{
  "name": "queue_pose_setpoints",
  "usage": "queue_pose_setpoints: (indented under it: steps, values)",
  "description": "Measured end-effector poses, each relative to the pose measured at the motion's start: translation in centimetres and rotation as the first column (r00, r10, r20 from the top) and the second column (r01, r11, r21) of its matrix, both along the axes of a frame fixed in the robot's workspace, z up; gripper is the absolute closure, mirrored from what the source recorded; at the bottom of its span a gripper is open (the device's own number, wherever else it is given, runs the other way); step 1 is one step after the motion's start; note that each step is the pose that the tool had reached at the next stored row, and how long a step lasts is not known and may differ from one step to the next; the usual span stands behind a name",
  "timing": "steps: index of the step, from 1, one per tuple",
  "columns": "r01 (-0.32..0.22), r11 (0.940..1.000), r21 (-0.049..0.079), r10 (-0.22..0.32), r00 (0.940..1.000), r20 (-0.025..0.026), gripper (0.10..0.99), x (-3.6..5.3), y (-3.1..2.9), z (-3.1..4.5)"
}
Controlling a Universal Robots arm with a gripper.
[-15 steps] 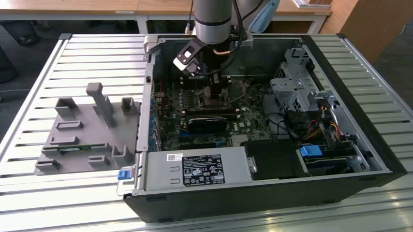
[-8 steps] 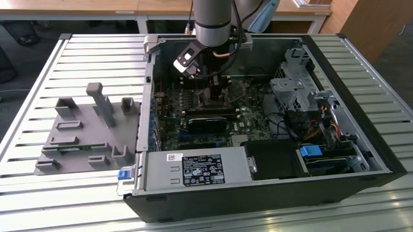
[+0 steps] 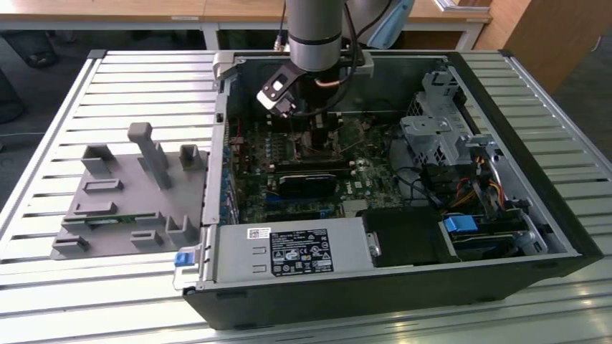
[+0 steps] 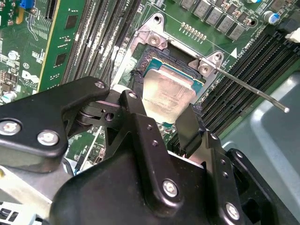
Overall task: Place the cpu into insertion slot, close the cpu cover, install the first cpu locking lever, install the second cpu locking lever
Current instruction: 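Place the cpu into insertion slot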
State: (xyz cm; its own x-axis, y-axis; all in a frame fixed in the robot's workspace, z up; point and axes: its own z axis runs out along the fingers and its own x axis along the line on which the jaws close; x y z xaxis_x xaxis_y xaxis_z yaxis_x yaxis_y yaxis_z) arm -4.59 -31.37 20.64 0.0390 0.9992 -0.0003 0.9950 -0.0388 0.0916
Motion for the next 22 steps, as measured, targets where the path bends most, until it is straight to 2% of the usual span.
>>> queue_pose_setpoints:
  steps: [22]
  values:
    - [0.003, 1.0, 0.0, -0.003, 1.0, 0.0, 0.557, -0.01, -0.12, -1.0]
